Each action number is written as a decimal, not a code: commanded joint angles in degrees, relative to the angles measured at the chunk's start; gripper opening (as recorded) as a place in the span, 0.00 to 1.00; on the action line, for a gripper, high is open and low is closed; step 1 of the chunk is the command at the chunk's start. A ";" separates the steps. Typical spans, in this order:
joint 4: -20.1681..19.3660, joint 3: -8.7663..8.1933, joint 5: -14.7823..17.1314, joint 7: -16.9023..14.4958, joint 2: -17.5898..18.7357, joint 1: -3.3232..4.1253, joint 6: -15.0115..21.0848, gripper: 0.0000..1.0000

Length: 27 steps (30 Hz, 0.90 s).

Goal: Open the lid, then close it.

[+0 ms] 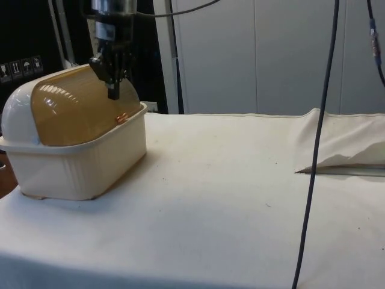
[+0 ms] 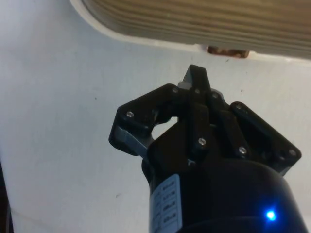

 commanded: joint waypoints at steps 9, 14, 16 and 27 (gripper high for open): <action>-3.61 0.52 0.57 0.23 -3.09 0.00 -3.15 0.00; -5.61 0.57 0.46 0.11 -4.93 0.00 -5.21 0.00; -6.42 0.57 0.46 0.11 -5.61 0.00 -5.84 0.00; -10.37 0.63 0.11 0.06 -9.00 0.00 -8.08 0.00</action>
